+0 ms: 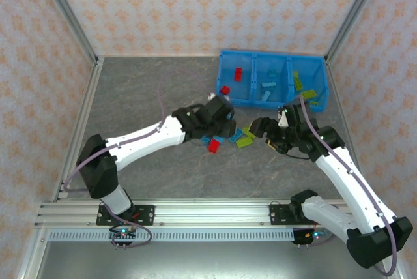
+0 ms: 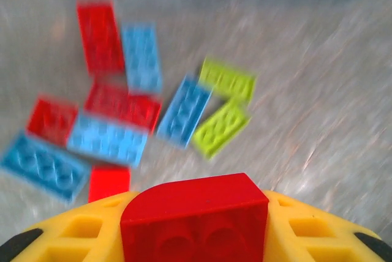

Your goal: Sort the legos into containers by color

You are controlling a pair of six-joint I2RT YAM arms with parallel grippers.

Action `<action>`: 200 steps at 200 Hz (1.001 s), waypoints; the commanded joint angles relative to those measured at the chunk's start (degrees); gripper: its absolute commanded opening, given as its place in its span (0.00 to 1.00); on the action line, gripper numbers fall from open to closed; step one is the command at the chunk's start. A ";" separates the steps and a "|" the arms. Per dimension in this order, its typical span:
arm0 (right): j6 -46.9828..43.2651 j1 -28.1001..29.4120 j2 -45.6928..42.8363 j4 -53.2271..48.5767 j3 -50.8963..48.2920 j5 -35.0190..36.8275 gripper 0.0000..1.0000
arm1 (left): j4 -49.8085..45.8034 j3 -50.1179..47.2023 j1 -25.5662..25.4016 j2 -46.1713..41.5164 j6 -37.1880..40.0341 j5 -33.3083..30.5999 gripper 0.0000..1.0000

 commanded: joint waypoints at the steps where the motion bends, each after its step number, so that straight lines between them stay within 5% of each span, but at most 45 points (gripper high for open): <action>1: 2.45 0.32 -0.53 1.57 -0.29 2.33 0.81 | -1.67 9.51 4.63 7.94 7.18 -8.79 0.41; 76: 3.25 0.29 -4.81 -1.01 -0.47 5.20 0.81 | -8.22 60.32 10.40 42.60 21.45 -13.66 0.43; 120: 3.52 0.30 -4.60 -0.52 -1.13 5.87 0.81 | -8.86 66.54 10.54 44.12 22.99 -12.42 0.75; 150: 3.02 0.32 -2.94 -0.83 -1.83 6.66 0.81 | -14.24 59.32 10.16 35.05 22.45 -11.93 0.77; 200: 3.10 6.92 3.97 1.21 -2.96 15.12 0.80 | 5.37 6.24 7.97 -8.84 27.71 -8.57 0.78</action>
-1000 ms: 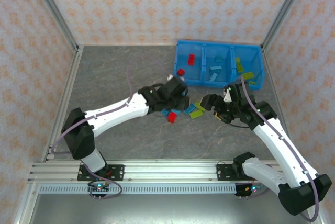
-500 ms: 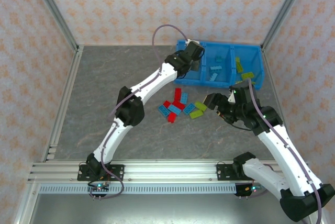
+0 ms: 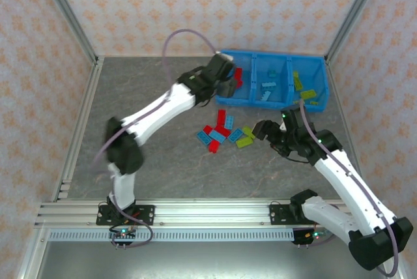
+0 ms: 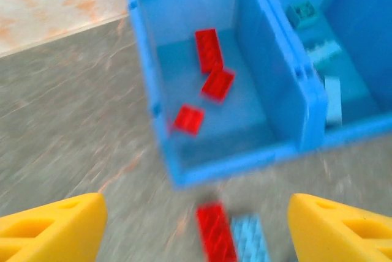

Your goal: Sort the legos into containers by color

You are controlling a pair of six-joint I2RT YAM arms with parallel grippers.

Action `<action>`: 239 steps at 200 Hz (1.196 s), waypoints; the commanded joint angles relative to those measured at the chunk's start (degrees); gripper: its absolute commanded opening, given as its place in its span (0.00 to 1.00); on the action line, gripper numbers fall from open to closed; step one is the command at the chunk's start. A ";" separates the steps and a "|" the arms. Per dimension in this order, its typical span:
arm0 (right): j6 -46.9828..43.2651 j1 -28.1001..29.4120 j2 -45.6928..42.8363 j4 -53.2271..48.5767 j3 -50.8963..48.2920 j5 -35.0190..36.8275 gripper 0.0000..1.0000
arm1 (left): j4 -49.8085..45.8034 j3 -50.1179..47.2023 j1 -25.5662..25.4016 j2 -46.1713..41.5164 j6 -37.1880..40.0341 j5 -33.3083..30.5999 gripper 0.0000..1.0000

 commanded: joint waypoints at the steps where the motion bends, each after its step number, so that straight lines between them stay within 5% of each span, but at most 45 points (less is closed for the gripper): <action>1: 0.00 4.65 4.65 1.26 0.52 6.64 0.80 | 8.76 -14.08 -1.42 -18.48 4.18 1.74 0.78; 54: 2.20 19.73 29.11 11.84 9.24 10.01 0.80 | -5.86 -30.17 -2.22 -47.12 16.80 11.77 0.82; 89: 5.36 21.72 43.10 17.70 14.08 7.71 0.79 | -13.35 -37.55 -2.24 -58.61 25.31 16.25 0.92; 115: 6.64 21.85 48.71 18.54 15.58 7.42 0.68 | -8.94 -44.74 -2.24 -65.40 28.89 14.75 0.95; 163: 6.58 22.00 51.33 17.53 14.65 8.89 0.54 | -3.52 -49.68 -2.22 -65.31 31.46 14.86 0.98; 186: 7.60 22.09 49.32 17.99 12.04 10.32 0.40 | -4.35 -50.05 -1.99 -63.32 32.58 14.83 1.00; 205: 7.83 22.18 44.38 17.52 9.48 13.11 0.28 | -3.61 -51.22 -1.81 -63.20 32.87 14.86 1.00; 239: 4.10 22.14 29.43 15.01 7.56 23.87 0.22 | -0.50 -53.81 -0.98 -64.32 32.50 15.30 1.00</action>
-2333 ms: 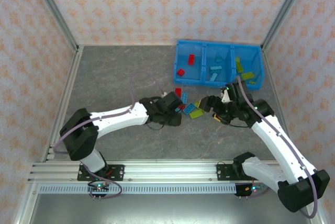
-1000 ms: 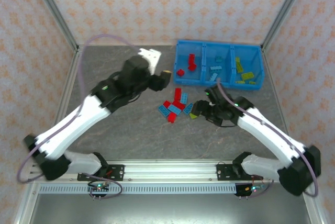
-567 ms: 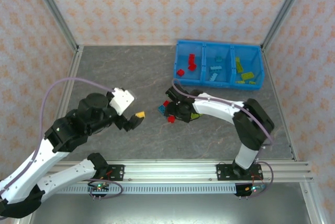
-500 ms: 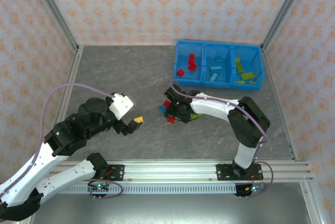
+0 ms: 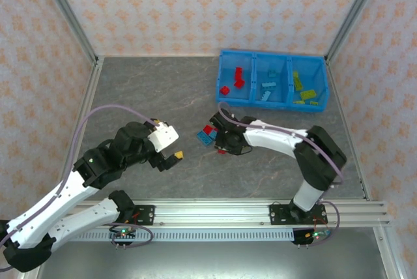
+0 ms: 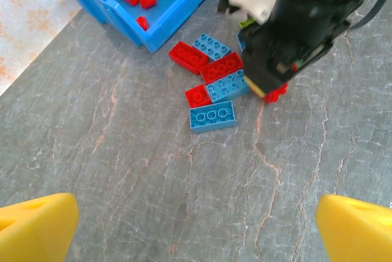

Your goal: Sort the legos into containers by color

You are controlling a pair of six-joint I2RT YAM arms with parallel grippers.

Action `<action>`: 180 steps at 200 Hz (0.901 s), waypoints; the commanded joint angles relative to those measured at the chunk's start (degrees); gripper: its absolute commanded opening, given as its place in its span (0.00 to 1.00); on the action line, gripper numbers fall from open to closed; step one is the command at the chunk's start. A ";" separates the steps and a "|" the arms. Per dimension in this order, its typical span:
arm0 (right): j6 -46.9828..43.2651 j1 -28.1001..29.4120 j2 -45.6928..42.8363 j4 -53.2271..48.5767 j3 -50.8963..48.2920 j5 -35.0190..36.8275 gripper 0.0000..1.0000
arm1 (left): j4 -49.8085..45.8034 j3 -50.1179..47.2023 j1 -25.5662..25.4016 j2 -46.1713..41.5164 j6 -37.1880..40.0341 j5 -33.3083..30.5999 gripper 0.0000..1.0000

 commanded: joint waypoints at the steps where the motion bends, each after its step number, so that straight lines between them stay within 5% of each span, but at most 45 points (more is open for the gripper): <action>1: -3.21 0.37 -11.48 -2.08 -0.22 11.72 0.22 | 4.07 -1.70 1.04 -1.27 0.78 0.88 1.00; 24: -11.36 -0.74 -17.98 -1.13 2.41 24.23 0.19 | 4.94 -2.12 2.19 -1.46 0.22 1.15 1.00; 41: -18.90 -5.53 -15.28 0.72 7.38 24.60 0.20 | 5.31 -2.28 2.90 -1.37 -0.07 0.92 1.00; 110: -30.91 -17.98 23.30 -9.57 48.03 17.66 0.29 | 5.80 -3.01 3.74 -2.25 -3.73 -0.23 1.00; 146: -29.84 -19.02 33.26 -15.80 61.63 18.56 0.49 | 3.05 3.13 3.92 0.32 -20.51 -5.13 1.00; 180: -29.23 -19.04 28.53 -17.73 61.42 16.99 0.59 | -0.09 8.72 3.92 7.96 -42.54 -4.58 1.00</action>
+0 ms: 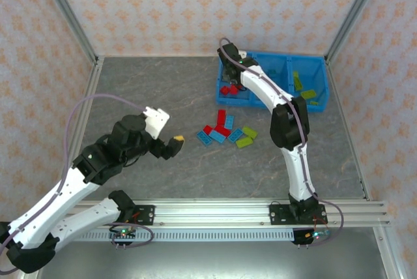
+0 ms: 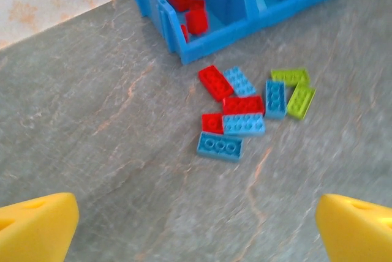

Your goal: Sort the legos into containers by color

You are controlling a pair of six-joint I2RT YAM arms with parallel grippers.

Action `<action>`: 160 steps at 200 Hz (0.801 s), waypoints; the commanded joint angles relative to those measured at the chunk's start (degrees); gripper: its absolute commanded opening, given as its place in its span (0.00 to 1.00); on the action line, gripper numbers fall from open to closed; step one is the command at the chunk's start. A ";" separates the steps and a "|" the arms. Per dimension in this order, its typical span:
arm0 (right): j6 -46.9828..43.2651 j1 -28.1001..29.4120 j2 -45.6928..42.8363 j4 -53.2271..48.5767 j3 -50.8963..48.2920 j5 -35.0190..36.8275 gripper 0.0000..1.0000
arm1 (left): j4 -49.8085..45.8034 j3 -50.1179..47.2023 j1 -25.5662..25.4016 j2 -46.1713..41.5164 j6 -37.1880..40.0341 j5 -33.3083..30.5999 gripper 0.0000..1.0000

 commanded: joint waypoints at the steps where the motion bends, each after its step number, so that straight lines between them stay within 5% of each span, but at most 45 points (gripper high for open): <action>1: 0.20 0.00 -6.34 -4.51 1.46 -0.45 0.59 | -2.25 3.40 0.44 4.30 -20.51 -2.14 1.00; 54: 1.73 0.77 -27.37 -5.76 -14.12 -11.37 0.67 | -1.57 3.51 0.39 19.77 -52.39 -4.14 0.98; 77: 2.82 1.85 -38.59 -6.32 -25.26 -13.66 0.71 | 4.14 2.42 0.00 27.56 -56.09 1.99 0.98; 125: 7.24 2.30 -55.74 -6.55 -45.38 -19.12 0.73 | 6.91 6.34 -0.11 42.01 -56.95 1.85 0.96; 160: 8.60 2.25 -62.60 -6.03 -53.31 -16.32 0.74 | 8.03 11.18 0.36 51.60 -57.53 4.60 0.88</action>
